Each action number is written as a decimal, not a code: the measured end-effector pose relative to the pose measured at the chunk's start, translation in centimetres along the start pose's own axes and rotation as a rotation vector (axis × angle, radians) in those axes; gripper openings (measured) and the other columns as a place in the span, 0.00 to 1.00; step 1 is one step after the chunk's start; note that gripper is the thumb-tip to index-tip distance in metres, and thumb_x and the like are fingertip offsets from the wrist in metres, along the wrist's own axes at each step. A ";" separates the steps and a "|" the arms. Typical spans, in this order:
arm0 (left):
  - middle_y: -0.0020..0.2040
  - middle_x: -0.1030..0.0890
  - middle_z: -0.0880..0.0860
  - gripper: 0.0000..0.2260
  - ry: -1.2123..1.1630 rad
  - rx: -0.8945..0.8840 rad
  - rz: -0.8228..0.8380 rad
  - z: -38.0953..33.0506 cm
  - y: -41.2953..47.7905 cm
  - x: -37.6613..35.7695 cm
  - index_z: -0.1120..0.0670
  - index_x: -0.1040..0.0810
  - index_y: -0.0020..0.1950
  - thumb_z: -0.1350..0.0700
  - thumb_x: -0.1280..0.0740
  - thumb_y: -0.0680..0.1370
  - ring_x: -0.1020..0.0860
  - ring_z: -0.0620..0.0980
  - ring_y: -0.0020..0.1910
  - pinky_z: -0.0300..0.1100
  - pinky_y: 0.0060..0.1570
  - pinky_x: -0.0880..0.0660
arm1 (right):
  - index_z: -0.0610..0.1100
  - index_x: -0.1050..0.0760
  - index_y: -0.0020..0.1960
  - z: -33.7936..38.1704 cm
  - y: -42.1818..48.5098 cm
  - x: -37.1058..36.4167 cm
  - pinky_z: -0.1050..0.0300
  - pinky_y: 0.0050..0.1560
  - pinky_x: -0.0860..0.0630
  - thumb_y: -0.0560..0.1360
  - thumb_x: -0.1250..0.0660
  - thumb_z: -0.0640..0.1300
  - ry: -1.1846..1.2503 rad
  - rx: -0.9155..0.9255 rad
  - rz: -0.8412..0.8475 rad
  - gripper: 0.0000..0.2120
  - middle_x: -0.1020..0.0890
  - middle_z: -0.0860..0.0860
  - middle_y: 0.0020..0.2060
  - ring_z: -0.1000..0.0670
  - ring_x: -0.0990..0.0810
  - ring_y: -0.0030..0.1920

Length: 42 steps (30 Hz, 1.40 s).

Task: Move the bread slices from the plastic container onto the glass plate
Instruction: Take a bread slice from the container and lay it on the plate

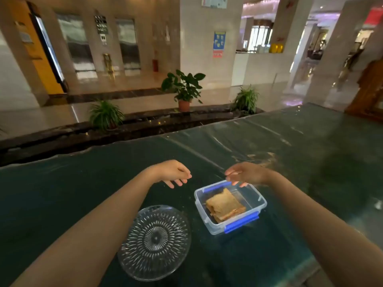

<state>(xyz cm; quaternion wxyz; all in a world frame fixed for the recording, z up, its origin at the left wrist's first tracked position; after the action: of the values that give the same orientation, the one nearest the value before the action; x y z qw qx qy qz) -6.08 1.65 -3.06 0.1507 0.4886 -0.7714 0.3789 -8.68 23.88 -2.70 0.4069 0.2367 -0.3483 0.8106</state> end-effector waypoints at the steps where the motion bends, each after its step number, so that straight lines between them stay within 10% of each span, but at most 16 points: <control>1: 0.59 0.20 0.55 0.19 0.003 0.010 0.014 -0.2 0.8 -0.8 0.54 0.28 0.67 0.50 0.37 0.77 0.21 0.49 0.54 0.46 0.54 0.22 | 0.39 0.28 0.64 -1.0 0.1 -0.1 0.52 0.58 0.23 0.76 0.35 0.45 0.010 -0.013 -0.008 0.19 0.22 0.42 0.61 0.44 0.20 0.57; 9: 0.60 0.21 0.56 0.17 0.045 0.014 0.012 -2.5 8.4 -5.4 0.56 0.26 0.64 0.54 0.36 0.76 0.21 0.51 0.55 0.45 0.52 0.23 | 0.36 0.23 0.57 -10.1 3.3 -0.6 0.52 0.52 0.21 0.77 0.37 0.43 0.064 -0.079 -0.122 0.13 0.18 0.38 0.54 0.41 0.18 0.51; 13: 0.58 0.20 0.59 0.14 0.089 -0.012 -0.038 -2.3 12.4 -8.5 0.60 0.21 0.58 0.55 0.36 0.76 0.22 0.54 0.55 0.46 0.54 0.24 | 0.35 0.22 0.51 -14.0 5.1 -1.6 0.71 0.36 0.29 0.77 0.38 0.44 0.028 -0.140 -0.178 0.12 0.17 0.40 0.51 0.52 0.21 0.41; 19: 0.47 0.20 0.56 0.09 0.145 0.014 -0.066 -1.2 16.8 -12.6 0.57 0.20 0.49 0.55 0.38 0.76 0.25 0.50 0.48 0.34 0.43 0.32 | 0.38 0.22 0.55 -18.1 7.1 -3.5 0.53 0.60 0.27 0.78 0.41 0.45 -0.036 -0.272 -0.147 0.14 0.18 0.42 0.56 0.44 0.21 0.56; 23: 0.69 0.27 0.55 0.21 0.221 0.051 -0.139 -0.4 19.4 -13.8 0.55 0.33 0.70 0.53 0.39 0.78 0.27 0.53 0.66 0.41 0.62 0.29 | 0.41 0.26 0.61 -19.1 8.1 -4.7 0.50 0.65 0.28 0.79 0.43 0.50 -0.133 -0.328 -0.082 0.18 0.20 0.44 0.60 0.44 0.22 0.60; 29: 0.57 0.19 0.56 0.16 0.295 0.048 -0.182 0.5 22.4 -15.4 0.56 0.28 0.65 0.52 0.44 0.80 0.20 0.52 0.55 0.40 0.53 0.24 | 0.42 0.22 0.49 -19.4 9.9 -5.7 0.55 0.54 0.26 0.78 0.42 0.52 -0.244 -0.366 -0.017 0.16 0.19 0.45 0.45 0.45 0.19 0.54; 42: 0.49 0.18 0.58 0.14 0.153 0.083 -0.206 1.5 24.5 -15.9 0.59 0.23 0.55 0.51 0.43 0.80 0.19 0.53 0.48 0.39 0.45 0.24 | 0.40 0.22 0.49 -19.9 10.9 -6.0 0.55 0.55 0.24 0.76 0.37 0.50 -0.133 -0.385 -0.027 0.13 0.18 0.44 0.51 0.45 0.20 0.56</control>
<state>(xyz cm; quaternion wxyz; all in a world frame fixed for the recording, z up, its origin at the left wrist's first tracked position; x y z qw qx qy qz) -19.51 16.51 -24.34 0.2270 0.5407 -0.6870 0.4291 -16.34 31.35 -23.64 0.4317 0.2121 -0.5197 0.7061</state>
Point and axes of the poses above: each hand's wrist, its own y-axis towards the middle knuckle, its own x-axis out of the back of the hand, z = x × y, the point moved 7 cm from there along y, towards the middle knuckle
